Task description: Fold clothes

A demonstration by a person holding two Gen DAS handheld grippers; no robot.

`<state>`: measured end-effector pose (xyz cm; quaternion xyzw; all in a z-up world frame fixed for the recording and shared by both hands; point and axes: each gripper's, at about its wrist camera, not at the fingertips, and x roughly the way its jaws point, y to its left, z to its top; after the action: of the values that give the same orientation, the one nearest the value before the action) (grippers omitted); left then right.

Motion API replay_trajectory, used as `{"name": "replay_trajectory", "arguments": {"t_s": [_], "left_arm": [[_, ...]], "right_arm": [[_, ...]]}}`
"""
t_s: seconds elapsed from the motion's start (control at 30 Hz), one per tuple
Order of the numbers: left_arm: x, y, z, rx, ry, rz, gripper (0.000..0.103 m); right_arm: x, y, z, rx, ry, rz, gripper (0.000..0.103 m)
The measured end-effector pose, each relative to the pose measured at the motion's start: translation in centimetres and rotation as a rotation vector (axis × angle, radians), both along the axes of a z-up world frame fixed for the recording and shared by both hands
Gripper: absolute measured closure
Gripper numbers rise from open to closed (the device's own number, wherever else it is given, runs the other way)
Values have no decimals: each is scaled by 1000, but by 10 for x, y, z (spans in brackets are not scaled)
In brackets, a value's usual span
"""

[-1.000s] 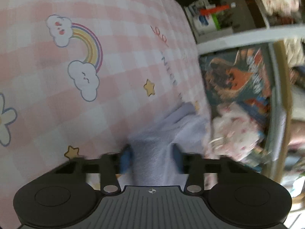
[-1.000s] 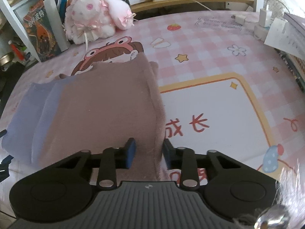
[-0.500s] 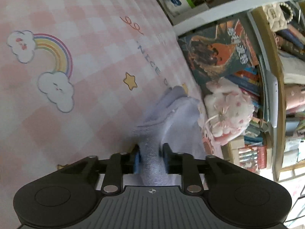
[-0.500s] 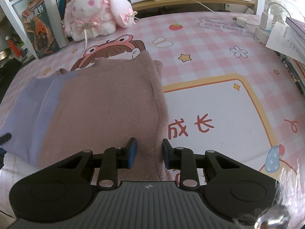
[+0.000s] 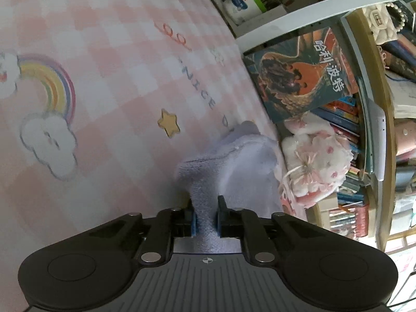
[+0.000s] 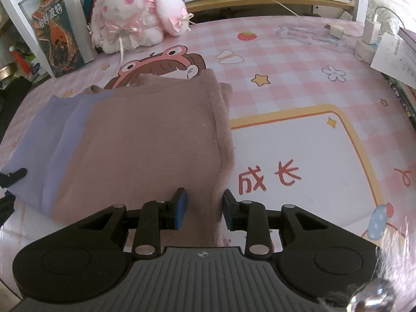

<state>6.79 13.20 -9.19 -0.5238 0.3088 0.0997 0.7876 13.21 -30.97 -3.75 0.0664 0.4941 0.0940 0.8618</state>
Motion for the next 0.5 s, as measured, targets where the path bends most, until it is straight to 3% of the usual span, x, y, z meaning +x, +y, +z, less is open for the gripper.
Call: {"name": "replay_trajectory", "arguments": {"t_s": [0.23, 0.5], "left_arm": [[-14, 37, 9, 20, 0, 42, 91], [-18, 29, 16, 39, -11, 121, 91]], "right_arm": [[33, 20, 10, -7, -68, 76, 71], [71, 49, 3, -13, -91, 200, 71]]}}
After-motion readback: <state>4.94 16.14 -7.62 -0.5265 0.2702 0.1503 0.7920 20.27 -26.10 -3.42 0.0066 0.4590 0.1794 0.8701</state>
